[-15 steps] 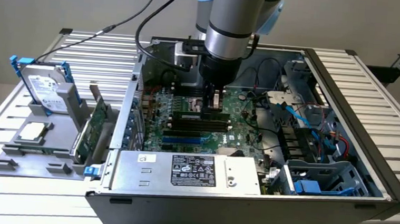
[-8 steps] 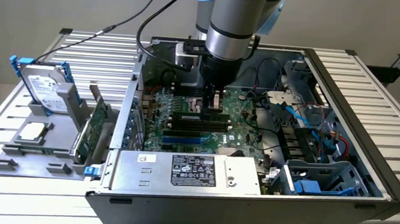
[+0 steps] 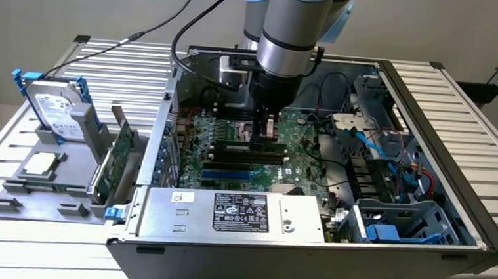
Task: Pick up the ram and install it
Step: 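Insert the ram into the slot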
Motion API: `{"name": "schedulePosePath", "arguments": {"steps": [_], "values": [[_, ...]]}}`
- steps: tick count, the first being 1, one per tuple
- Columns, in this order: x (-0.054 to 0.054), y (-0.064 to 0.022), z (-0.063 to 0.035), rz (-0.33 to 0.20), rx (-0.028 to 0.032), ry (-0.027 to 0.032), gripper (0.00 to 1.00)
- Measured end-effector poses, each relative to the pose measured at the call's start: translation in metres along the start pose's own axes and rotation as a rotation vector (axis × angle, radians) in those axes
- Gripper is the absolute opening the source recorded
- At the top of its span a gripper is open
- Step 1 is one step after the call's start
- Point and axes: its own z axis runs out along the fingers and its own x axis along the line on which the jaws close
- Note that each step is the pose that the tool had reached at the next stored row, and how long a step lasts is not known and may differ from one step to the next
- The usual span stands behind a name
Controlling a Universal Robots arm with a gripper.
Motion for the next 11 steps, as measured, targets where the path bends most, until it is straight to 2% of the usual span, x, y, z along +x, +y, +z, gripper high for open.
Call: {"name": "schedulePosePath", "arguments": {"steps": [11], "values": [[0.0003,-0.0003,0.0027,0.0,-0.0014,0.0128,0.14]]}}
